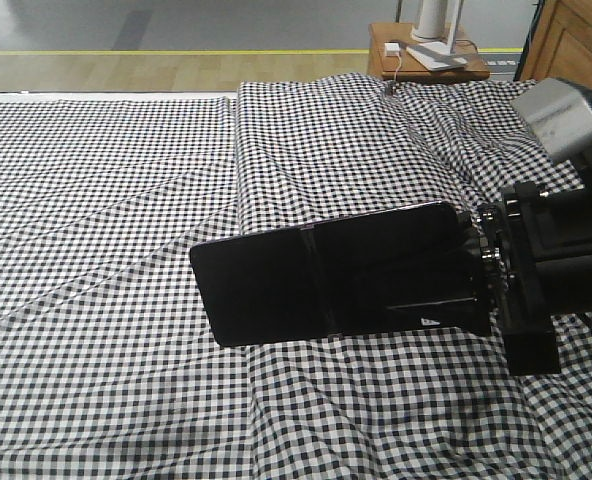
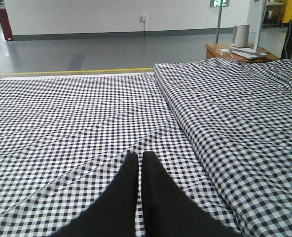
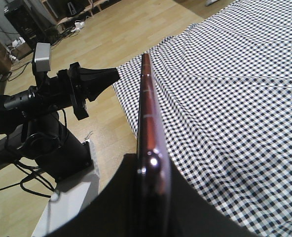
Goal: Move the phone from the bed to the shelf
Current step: 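Hold the phone in the right gripper while the base turns away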
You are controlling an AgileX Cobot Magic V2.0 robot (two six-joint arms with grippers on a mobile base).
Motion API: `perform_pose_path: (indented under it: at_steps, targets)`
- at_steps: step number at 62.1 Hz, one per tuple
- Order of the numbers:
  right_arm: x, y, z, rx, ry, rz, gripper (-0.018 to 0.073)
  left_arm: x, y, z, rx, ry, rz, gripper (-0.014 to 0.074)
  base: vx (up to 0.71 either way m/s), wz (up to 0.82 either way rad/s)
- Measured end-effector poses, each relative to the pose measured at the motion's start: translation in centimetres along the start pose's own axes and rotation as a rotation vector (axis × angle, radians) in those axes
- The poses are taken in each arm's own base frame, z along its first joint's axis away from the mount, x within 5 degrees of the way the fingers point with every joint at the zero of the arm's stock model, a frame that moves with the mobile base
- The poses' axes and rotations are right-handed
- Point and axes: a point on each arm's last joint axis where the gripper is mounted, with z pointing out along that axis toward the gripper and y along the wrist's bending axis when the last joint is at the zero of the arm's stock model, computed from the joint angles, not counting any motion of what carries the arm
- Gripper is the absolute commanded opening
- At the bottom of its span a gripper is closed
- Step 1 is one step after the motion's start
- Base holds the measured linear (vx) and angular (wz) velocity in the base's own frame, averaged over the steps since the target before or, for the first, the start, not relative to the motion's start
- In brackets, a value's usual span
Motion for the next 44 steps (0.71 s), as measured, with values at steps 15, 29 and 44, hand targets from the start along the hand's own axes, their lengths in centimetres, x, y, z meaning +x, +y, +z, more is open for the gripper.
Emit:
perform_pose_path:
  at_steps: [15, 29, 44]
  targets:
    - [0.00, 0.00, 0.00, 0.000, 0.000, 0.000, -0.0004, 0.00, 0.00, 0.00, 0.000, 0.000, 0.000, 0.0001, -0.04, 0.16]
    - [0.00, 0.00, 0.00, 0.000, 0.000, 0.000, -0.0004, 0.00, 0.00, 0.00, 0.000, 0.000, 0.000, 0.0001, -0.05, 0.24]
    - [0.00, 0.00, 0.00, 0.000, 0.000, 0.000, -0.0004, 0.00, 0.00, 0.00, 0.000, 0.000, 0.000, 0.0001, -0.06, 0.32]
